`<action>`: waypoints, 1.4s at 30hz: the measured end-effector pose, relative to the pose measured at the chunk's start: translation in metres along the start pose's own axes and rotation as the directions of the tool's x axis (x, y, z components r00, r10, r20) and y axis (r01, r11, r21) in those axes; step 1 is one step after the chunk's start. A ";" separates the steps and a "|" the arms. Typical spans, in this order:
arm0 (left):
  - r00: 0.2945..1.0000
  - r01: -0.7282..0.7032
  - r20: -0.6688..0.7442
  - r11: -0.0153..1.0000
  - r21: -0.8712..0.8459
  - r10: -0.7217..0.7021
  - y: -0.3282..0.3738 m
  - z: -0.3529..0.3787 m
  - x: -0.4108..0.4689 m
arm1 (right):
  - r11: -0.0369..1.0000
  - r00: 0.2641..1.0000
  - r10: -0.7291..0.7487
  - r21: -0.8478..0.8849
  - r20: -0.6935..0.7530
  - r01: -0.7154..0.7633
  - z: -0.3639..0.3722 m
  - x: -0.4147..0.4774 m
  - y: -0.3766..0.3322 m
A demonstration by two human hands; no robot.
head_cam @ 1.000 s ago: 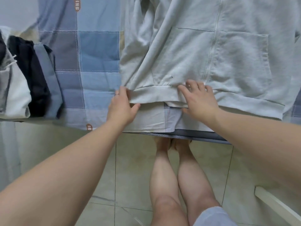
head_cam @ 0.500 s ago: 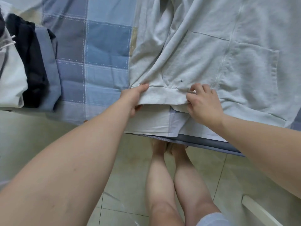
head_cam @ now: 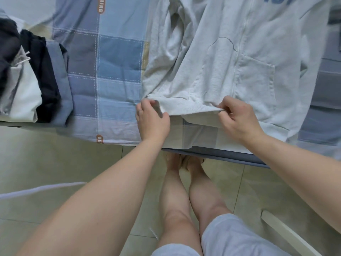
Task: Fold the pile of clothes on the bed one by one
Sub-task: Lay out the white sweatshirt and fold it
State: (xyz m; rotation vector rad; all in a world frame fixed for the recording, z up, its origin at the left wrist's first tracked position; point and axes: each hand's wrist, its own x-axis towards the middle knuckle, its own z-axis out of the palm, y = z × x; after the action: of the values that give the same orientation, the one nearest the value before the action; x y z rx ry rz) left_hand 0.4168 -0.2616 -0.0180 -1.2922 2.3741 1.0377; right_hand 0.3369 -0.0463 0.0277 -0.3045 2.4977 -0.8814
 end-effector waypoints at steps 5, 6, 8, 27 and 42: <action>0.849 -0.522 0.341 0.739 0.427 0.403 0.038 0.007 -0.006 | 0.995 0.999 0.011 0.097 -0.039 -0.007 -0.019 -0.005 -0.015; 0.818 -0.572 0.363 0.695 0.437 0.446 0.047 0.012 -0.005 | 0.992 0.999 0.008 0.126 -0.042 -0.003 -0.020 -0.006 -0.017; 0.803 -0.596 0.302 0.688 0.414 0.514 0.061 0.017 -0.001 | 0.986 0.999 0.009 0.169 -0.042 -0.001 -0.023 -0.006 -0.018; 0.925 -0.367 0.149 0.730 0.576 0.348 0.000 -0.080 0.022 | 0.849 0.988 -0.052 -0.514 0.147 0.122 -0.056 0.003 0.027; 0.523 -0.844 0.707 0.171 0.509 0.476 -0.060 -0.089 0.076 | 0.868 0.964 0.190 -0.490 0.186 -0.076 0.058 -0.027 -0.015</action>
State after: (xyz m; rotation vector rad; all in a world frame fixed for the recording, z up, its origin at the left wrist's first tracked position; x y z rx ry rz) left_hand 0.4313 -0.3926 -0.0213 0.4334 2.4962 0.0743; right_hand 0.3904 -0.0796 0.0073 -0.3630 2.4480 -0.1426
